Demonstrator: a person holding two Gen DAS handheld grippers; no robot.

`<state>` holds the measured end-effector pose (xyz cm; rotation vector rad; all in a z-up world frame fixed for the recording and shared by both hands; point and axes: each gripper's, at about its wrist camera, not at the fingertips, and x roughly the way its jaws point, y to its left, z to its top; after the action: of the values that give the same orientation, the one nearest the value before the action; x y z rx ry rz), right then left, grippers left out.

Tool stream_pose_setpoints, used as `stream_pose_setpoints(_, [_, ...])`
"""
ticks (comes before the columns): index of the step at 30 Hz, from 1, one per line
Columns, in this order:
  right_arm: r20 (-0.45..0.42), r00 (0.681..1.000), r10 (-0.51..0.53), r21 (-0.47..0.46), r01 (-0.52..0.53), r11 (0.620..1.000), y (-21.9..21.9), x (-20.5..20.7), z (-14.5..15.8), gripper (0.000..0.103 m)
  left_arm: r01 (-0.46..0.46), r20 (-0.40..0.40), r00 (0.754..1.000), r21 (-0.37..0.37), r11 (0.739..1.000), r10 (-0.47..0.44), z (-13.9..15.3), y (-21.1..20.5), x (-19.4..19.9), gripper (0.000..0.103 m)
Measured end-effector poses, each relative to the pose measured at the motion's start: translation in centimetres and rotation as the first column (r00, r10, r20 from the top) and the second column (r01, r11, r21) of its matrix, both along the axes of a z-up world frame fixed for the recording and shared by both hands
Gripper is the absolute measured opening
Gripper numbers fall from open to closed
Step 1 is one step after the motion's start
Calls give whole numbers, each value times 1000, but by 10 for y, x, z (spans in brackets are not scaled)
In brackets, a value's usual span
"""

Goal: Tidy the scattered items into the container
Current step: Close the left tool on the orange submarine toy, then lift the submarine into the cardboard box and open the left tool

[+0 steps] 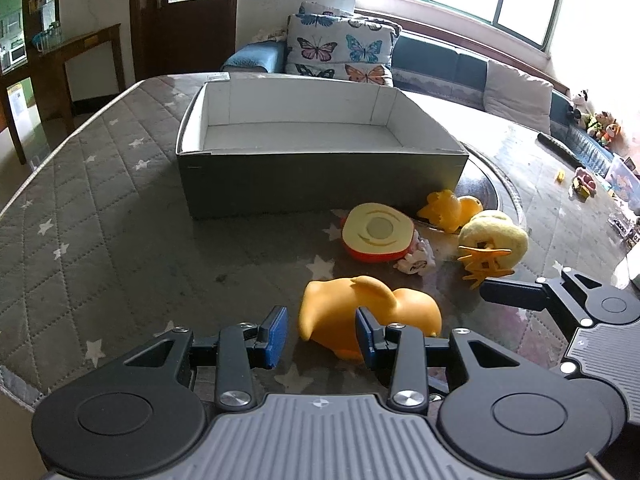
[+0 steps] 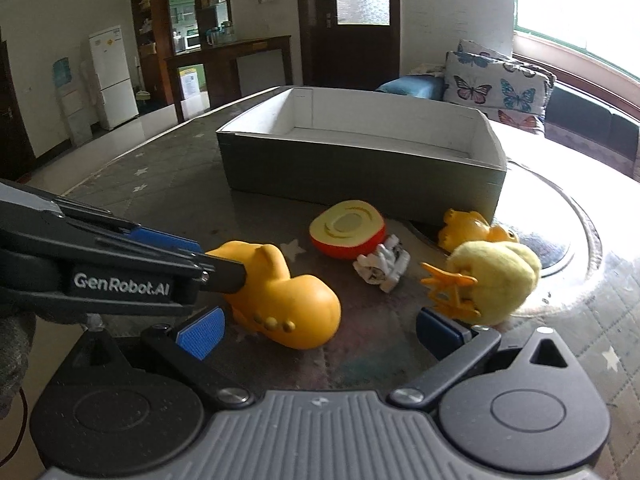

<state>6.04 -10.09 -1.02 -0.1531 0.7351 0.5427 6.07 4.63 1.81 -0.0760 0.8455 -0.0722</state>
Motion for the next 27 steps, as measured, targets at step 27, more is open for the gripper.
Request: stream_pose_setpoints(27, [-46,995,85,8,-85,996,17,12,-10,65,101,-55,992,-175,979,-112,-8,30,11,40])
